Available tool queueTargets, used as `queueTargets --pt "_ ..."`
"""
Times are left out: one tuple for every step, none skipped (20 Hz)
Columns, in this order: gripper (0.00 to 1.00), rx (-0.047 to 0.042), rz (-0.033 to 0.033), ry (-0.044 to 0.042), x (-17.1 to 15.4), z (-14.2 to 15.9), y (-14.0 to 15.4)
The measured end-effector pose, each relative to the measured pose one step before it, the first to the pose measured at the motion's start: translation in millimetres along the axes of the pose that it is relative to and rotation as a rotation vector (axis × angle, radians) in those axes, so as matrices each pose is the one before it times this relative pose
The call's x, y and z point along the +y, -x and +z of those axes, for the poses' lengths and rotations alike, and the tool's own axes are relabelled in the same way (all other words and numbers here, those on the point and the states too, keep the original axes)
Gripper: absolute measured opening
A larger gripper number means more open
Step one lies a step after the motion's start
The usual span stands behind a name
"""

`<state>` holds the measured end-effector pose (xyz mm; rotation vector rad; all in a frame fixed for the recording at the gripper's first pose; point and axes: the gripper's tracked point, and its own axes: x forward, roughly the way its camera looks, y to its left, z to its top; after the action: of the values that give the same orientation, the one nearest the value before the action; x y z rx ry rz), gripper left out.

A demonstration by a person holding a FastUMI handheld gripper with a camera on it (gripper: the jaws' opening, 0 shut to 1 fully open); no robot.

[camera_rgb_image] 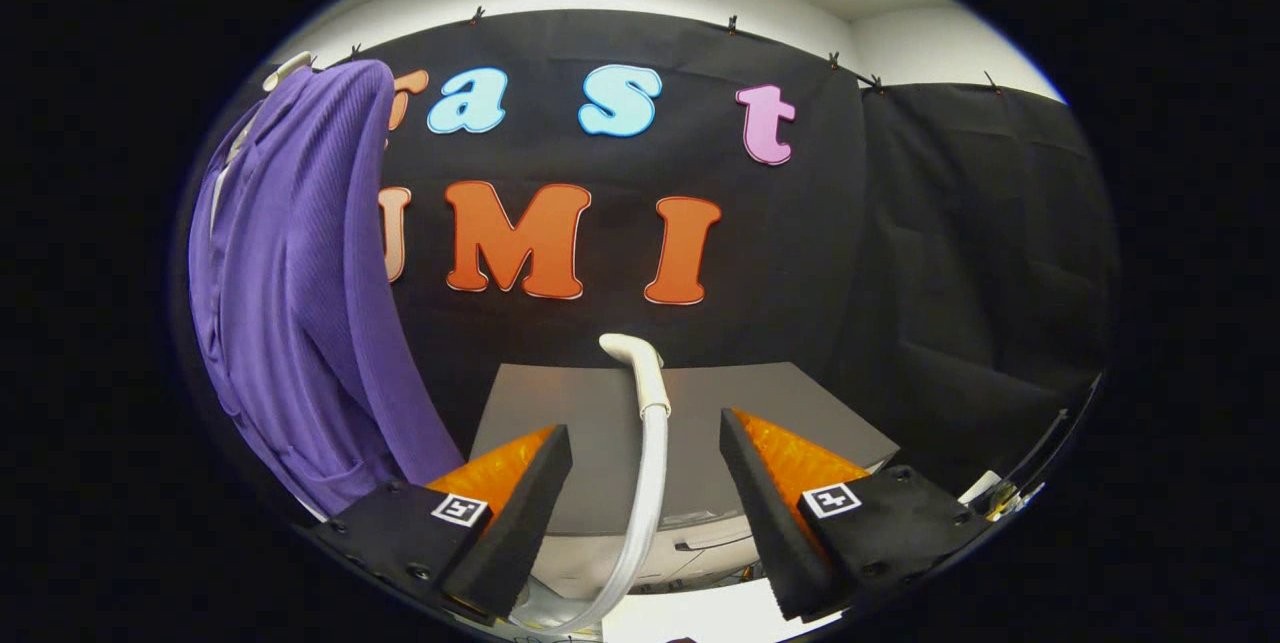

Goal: Iron the clothes twice with a garment steamer, once on the left side and once on the right side.

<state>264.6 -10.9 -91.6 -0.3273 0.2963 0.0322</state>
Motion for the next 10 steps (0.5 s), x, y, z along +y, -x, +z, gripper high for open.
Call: queueTargets --pt "0.99 0.00644 0.00385 0.00146 0.96 0.03 -14.03" --pt "0.99 0.00421 0.00150 0.00340 0.18 0.74 -13.41" --pt "0.99 0.00492 -0.00127 0.00514 -1.08 0.63 -12.27" --pt "0.99 0.00749 -0.00211 0.00522 -1.70 1.06 -11.82" --pt "0.99 0.00988 0.00093 0.00680 0.32 0.14 -12.02" --pt "0.99 0.00715 0.00217 0.00730 1.24 0.61 -12.13" --pt "0.99 0.00585 0.00289 0.00218 -0.57 -0.26 -11.93" --pt "0.99 0.01112 0.00158 -0.00228 -0.47 0.63 -11.01" --pt "0.99 0.01636 0.00238 -0.00453 -0.48 -2.14 -12.25" --pt "0.99 0.01503 0.00361 -0.00681 -0.62 -1.16 -10.68"
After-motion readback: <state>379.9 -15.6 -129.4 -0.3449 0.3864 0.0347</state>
